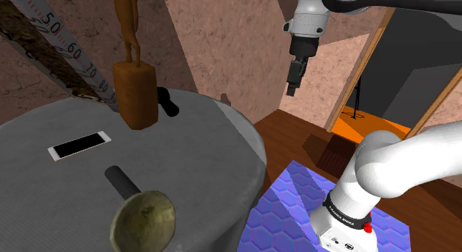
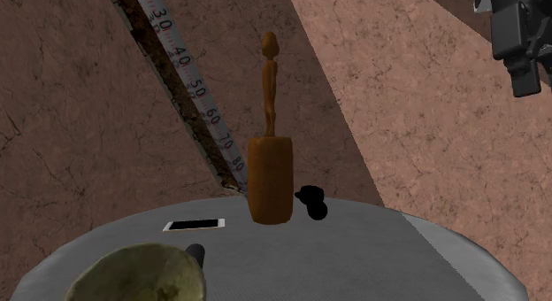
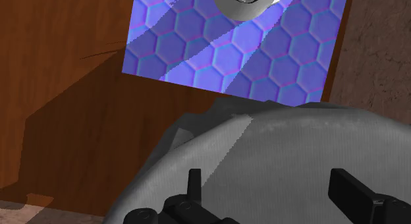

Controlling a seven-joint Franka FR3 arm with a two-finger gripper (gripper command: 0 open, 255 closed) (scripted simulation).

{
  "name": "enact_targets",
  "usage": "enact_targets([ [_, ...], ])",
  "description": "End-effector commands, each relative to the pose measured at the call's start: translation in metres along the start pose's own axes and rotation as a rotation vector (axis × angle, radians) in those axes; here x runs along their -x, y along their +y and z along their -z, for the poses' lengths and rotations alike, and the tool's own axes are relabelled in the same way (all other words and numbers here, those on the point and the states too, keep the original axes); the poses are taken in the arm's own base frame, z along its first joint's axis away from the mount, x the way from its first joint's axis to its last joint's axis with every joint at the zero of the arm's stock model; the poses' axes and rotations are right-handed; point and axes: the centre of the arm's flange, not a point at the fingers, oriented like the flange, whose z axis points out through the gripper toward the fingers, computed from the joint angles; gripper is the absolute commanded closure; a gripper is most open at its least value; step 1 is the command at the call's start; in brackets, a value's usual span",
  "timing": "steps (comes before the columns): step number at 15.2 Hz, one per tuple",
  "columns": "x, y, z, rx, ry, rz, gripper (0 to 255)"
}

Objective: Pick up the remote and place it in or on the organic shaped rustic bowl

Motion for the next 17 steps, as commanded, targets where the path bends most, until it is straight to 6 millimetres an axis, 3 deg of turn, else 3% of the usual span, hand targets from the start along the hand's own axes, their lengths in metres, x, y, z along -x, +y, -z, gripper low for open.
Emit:
enact_targets([
  [1,0.0,0.0,0.0,0.0,0.0,0.0,0],
  [17,-0.106,-0.167,-0.072,0.018,0.035,-0.09,0],
])
